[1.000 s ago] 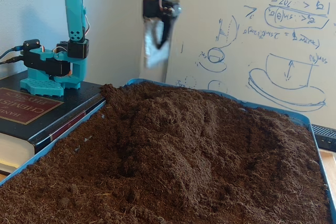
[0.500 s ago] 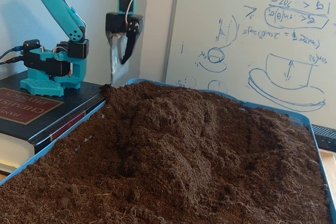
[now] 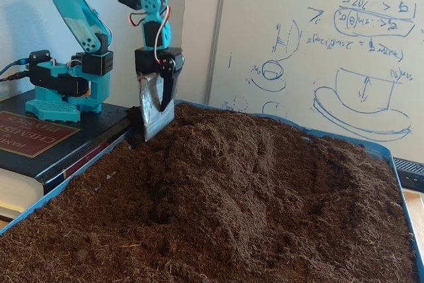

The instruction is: Build a berm.

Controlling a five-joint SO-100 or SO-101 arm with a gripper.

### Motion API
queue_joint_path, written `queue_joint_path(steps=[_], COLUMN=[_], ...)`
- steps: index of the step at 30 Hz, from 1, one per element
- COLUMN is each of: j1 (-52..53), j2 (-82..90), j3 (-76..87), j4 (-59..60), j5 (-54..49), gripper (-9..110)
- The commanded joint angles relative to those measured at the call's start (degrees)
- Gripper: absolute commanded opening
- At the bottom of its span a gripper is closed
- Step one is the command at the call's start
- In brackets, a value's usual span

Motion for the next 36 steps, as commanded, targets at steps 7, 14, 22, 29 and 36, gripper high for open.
queue_joint_path(steps=[7, 14, 22, 29, 36], j1=[0.7, 0.26, 0.62, 0.62, 0.62], j2=[-27.16, -34.28, -35.33, -35.95, -35.42], j3=[-8.44, -20.39, -26.28, -30.67, -34.19], j4=[-19.25, -22.59, -22.59, -23.2, -23.2], j5=[-7.82, -6.94, -6.86, -6.86, -6.86], gripper=[0, 0, 0, 0, 0])
